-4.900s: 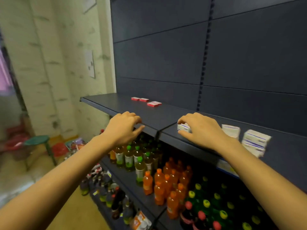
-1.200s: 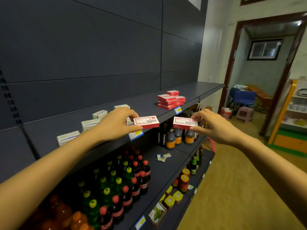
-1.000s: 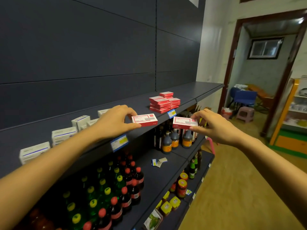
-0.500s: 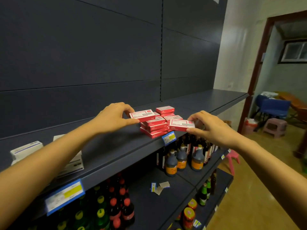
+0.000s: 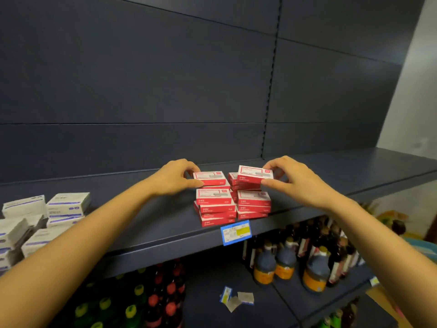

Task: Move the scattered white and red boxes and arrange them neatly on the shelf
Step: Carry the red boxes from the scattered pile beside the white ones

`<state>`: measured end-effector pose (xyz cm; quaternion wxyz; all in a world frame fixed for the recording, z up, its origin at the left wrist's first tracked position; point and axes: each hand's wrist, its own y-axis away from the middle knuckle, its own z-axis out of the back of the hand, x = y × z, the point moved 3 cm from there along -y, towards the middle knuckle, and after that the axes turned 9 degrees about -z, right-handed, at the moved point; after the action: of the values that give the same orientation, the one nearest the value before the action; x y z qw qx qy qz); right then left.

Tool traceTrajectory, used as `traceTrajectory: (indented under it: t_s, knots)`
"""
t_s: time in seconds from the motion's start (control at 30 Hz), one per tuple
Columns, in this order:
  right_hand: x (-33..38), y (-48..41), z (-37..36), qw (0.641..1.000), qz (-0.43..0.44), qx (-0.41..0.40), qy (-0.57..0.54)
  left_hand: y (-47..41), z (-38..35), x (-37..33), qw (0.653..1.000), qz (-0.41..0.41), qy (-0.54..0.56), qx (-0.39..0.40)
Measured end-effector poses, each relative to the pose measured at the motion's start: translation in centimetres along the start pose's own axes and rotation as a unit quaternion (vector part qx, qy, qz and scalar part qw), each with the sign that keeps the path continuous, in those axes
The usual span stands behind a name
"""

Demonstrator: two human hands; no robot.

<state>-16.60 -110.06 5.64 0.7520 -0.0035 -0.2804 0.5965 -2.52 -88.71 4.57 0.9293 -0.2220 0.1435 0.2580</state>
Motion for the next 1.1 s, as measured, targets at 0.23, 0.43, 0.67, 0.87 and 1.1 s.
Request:
traceTrajectory:
  t_s: [0.23,0.43,0.67,0.87,1.1]
  knots:
    - [-1.7,-4.3,-0.8,0.997,0.057,0.046,-0.005,-0.3,-0.7,-0.9,0.997,0.080,0.007,-0.017]
    - [-2.3,-6.0,-2.2,0.993,0.080,0.092,0.002,1.1,0.6,-2.2,0.985,0.096,-0.128,-0.071]
    - [1.8,-6.3,-1.8,0.981,0.192,0.040,0.003,5.3,3.0,-2.3,0.946,0.153,-0.277,-0.068]
    - [11.0,-5.0,-4.8,0.943,0.326,0.066,-0.018,13.1,5.8,-1.5,0.905,0.250,-0.328,-0.106]
    - [22.8,-1.0,-10.0,0.891,0.433,0.133,-0.030,25.8,10.3,-1.5,0.844,0.375,-0.358,-0.137]
